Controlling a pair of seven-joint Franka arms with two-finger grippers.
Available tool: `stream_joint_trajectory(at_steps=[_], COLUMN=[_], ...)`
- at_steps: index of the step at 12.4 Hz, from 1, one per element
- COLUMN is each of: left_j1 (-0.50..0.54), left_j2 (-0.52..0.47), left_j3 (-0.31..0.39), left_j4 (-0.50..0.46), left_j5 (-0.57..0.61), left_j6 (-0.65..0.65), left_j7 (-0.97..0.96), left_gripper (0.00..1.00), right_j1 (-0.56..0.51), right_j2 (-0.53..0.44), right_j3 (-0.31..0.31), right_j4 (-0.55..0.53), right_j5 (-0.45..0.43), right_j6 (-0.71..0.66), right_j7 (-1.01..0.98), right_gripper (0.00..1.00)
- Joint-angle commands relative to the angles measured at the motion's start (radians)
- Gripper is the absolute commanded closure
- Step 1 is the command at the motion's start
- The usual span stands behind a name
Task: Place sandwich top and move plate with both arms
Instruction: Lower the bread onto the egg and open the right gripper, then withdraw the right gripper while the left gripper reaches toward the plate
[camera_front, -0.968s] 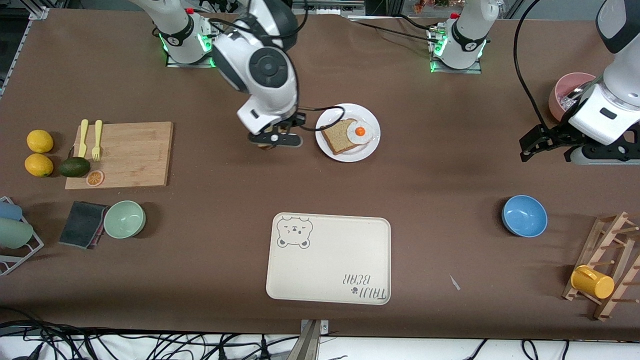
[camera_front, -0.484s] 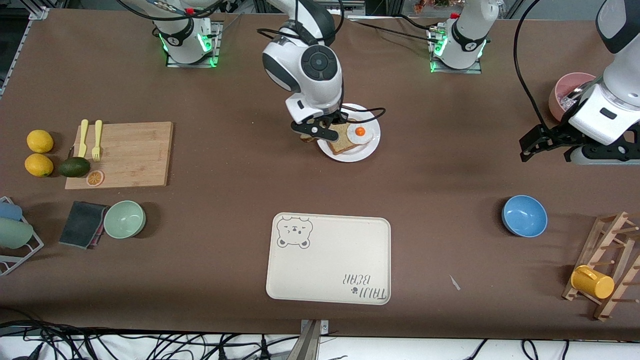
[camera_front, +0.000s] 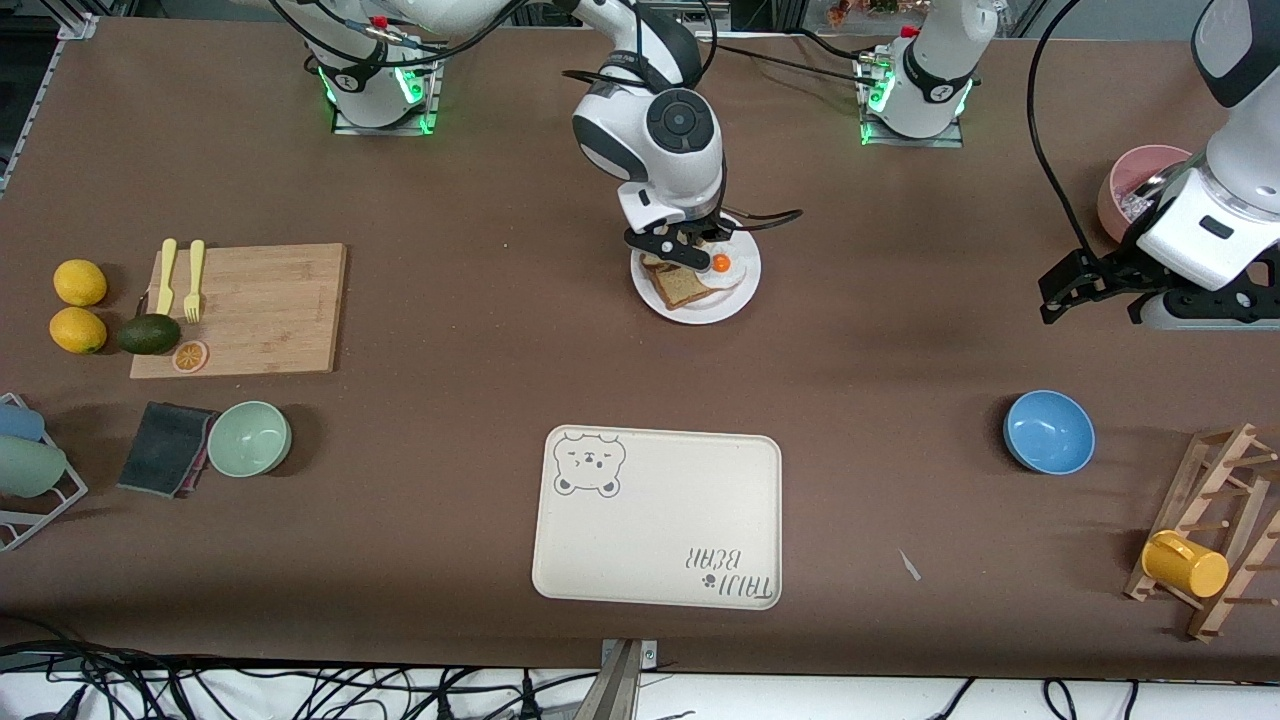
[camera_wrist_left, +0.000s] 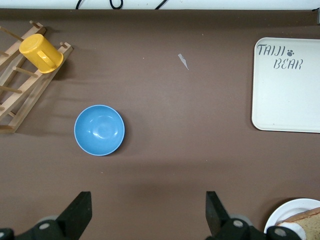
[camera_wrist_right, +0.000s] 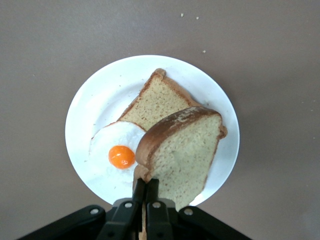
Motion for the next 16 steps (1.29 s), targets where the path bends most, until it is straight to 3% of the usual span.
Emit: stream_joint_trajectory(at_steps=[1, 2, 3, 4, 5, 8, 11, 14, 16], left_j1=[0.003, 0.003, 0.003, 0.003, 0.003, 0.003, -0.001, -0.023, -0.050], left_j2=[0.007, 0.007, 0.007, 0.007, 0.007, 0.012, 0.027, 0.092, 0.131], left_j3=[-0.007, -0.007, -0.007, -0.007, -0.007, -0.007, -0.011, -0.018, -0.044], left_j4=[0.017, 0.017, 0.017, 0.017, 0.017, 0.017, 0.017, 0.014, 0.014], left_j5=[0.026, 0.026, 0.026, 0.026, 0.026, 0.026, 0.026, 0.011, -0.017], left_j6=[-0.003, -0.003, -0.003, -0.003, -0.003, -0.003, -0.004, -0.014, -0.012], left_j7=[-0.005, -0.007, -0.005, -0.007, -0.007, -0.005, 0.007, 0.009, 0.009], left_gripper=[0.00, 0.00, 0.00, 0.00, 0.00, 0.00, 0.00, 0.00, 0.00], right_j1=[0.014, 0.014, 0.014, 0.014, 0.014, 0.014, 0.004, -0.090, -0.165], right_j2=[0.037, 0.045, 0.048, 0.053, 0.057, 0.051, 0.047, 0.025, -0.017], right_j3=[-0.025, -0.043, -0.057, -0.063, -0.068, -0.071, -0.072, -0.066, -0.065], right_j4=[0.041, 0.041, 0.042, 0.048, 0.062, 0.093, 0.204, 0.321, 0.325], right_j5=[-0.033, -0.033, -0.033, -0.033, -0.035, -0.038, -0.036, -0.024, -0.022], right_j6=[0.000, 0.013, 0.029, 0.029, 0.021, -0.008, -0.161, -0.386, -0.460], right_j7=[0.010, -0.002, -0.017, -0.021, -0.022, -0.022, -0.054, -0.264, -0.411], right_gripper=[1.00, 1.00, 0.80, 0.15, 0.00, 0.00, 0.00, 0.00, 0.00])
